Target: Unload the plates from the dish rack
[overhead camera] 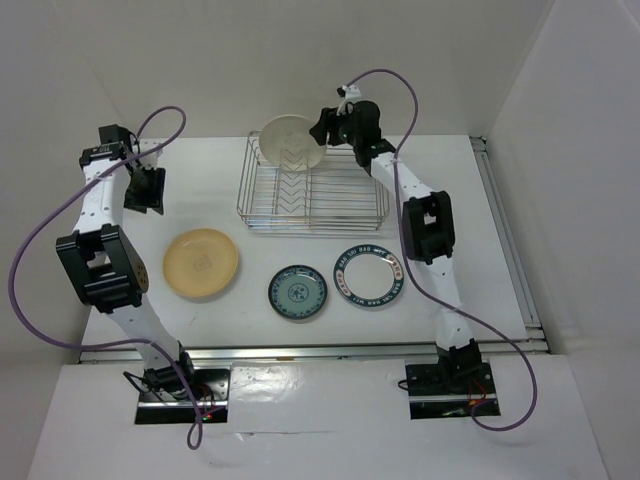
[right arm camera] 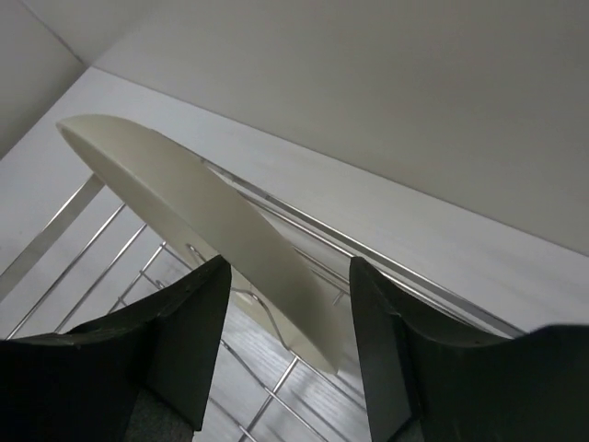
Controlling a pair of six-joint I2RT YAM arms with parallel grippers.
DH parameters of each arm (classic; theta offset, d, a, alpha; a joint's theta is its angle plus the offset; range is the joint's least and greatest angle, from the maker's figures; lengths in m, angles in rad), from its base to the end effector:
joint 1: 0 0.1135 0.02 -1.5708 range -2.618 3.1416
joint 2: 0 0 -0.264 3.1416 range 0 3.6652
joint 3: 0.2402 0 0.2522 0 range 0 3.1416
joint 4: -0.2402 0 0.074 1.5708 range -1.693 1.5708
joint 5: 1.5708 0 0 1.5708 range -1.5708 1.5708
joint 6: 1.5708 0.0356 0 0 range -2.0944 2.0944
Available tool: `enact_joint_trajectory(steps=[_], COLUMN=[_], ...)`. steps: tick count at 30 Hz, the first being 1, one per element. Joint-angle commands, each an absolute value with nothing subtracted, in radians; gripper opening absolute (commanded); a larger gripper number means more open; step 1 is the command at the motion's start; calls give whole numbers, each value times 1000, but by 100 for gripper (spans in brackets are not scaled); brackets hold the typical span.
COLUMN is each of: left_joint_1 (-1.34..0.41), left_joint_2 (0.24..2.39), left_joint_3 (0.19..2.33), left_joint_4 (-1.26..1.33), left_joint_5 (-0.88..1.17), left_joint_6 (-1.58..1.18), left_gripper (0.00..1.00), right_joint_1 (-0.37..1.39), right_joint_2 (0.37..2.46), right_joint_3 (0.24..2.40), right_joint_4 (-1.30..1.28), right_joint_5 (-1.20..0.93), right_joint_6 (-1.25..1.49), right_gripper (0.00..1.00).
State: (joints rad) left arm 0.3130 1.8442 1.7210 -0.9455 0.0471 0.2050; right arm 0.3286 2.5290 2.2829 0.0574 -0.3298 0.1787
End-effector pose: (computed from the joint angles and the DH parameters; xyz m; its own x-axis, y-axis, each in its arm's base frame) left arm 0.3758 0.1199 0.3011 -0.8747 -0.0694 -0.4796 -0.1102 0.9922 0.0576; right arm 0.5585 0.2026 0.2436 -0.2825 0.0814 -0.9558 -0.5652 0.7910 0.2344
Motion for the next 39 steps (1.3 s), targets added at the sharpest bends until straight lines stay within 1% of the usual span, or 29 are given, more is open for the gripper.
enact_joint_trajectory(steps=[1, 3, 6, 7, 10, 11, 12, 16, 20, 22, 25, 33, 35, 36, 37, 38, 39], left_joint_1=[318, 318, 318, 318, 318, 318, 318, 318, 308, 298, 278, 227, 215, 206, 206, 206, 206], left_joint_2=[1878, 1878, 1878, 1878, 1878, 1878, 1878, 1868, 1858, 1858, 1838, 1815, 1804, 1793, 1793, 1780, 1761], left_joint_3=[1767, 1767, 1758, 1758, 1749, 1749, 1749, 1749, 1749, 1749, 1749, 1799, 1821, 1821, 1831, 1832, 1832], left_joint_4=[-960, -969, -960, -960, -960, -960, -960, -960, -960, -960, -939, -939, -928, -919, -908, -899, -899], left_joint_5=[26, 26, 26, 26, 46, 57, 67, 94, 114, 123, 123, 114, 126, 159, 185, 216, 300], left_joint_6=[190, 190, 190, 190, 181, 181, 181, 181, 172, 172, 172, 153, 143, 129, 129, 112, 101], left_gripper=[57, 57, 57, 57, 57, 57, 57, 57, 57, 58, 59, 60, 62, 66, 66, 68, 69], right_joint_1=[345, 345, 354, 354, 354, 354, 354, 354, 354, 364, 374, 407, 417, 417, 417, 417, 417], right_joint_2=[2571, 2583, 2592, 2592, 2565, 2554, 2540, 2455, 2401, 2361, 2312, 2186, 2174, 2174, 2174, 2154, 2143], right_joint_3=[2321, 2321, 2321, 2321, 2303, 2286, 2275, 2231, 2230, 2218, 2204, 2187, 2241, 2302, 2319, 2319, 2319], right_joint_4=[252, 264, 275, 275, 275, 275, 275, 317, 318, 347, 400, 407, 274, 209, 90, 37, -15], right_joint_5=[-322, -322, -322, -322, -331, -331, -331, -321, -269, -220, -183, -51, -34, -34, -34, -52, -67], right_joint_6=[213, 222, 222, 222, 222, 222, 213, 173, 109, 75, 29, 20, 41, 69, 86, 104, 142], right_gripper=[61, 50, 44, 37, 28, 22, 19, 10, 2, 0, 0, 0, 0, 0, 0, 0, 0])
